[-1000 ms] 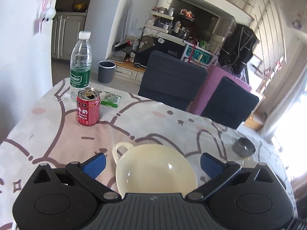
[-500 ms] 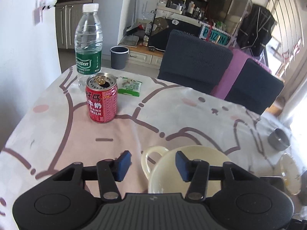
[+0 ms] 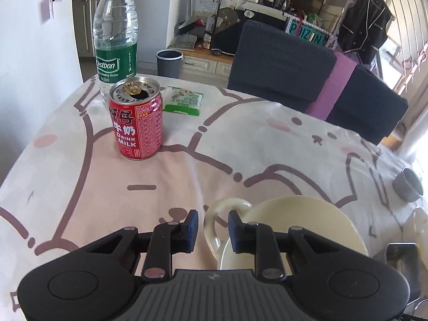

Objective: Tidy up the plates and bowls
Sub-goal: 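Close the left gripper on the cream bowl while the right gripper closes on its rim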

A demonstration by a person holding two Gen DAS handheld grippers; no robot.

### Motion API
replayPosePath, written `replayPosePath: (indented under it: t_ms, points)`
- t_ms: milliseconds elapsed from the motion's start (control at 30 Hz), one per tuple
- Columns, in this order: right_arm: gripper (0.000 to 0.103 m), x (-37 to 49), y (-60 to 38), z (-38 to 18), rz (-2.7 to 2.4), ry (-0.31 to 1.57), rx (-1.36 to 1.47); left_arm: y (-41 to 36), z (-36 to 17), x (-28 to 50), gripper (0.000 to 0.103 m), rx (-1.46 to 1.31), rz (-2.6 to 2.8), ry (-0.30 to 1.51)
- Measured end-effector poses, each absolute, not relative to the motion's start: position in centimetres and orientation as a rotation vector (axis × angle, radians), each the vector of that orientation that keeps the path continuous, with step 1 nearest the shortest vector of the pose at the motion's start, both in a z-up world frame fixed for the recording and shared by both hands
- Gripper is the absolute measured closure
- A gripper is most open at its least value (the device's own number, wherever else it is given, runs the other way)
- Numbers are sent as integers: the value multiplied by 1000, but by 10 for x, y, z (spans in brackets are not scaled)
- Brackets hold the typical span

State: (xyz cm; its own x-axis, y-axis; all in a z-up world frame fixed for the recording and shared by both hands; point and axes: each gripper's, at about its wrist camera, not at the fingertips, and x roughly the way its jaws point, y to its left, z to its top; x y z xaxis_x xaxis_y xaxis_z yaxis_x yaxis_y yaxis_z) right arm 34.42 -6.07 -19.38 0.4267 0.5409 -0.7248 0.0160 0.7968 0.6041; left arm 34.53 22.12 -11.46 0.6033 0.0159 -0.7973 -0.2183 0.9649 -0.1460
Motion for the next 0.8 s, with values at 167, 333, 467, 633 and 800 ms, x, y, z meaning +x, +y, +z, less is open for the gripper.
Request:
replayPosePath:
  t_ms: [167, 333, 467, 633, 800]
  points:
    - [87, 346, -50, -187, 361, 1076, 490, 220, -117, 344, 78, -182, 158, 932]
    - [88, 353, -47, -182, 365, 1038, 405, 219, -114, 332, 78, -97, 124, 975]
    - [89, 363, -50, -180, 376, 1018, 367, 221, -113, 310, 78, -61, 73, 998]
    - [93, 375, -47, -180, 389, 996, 335, 227, -112, 282, 78, -84, 40, 1026]
    - [92, 387, -46, -181, 401, 1002, 350, 241, -108, 273, 78, -199, 25, 985]
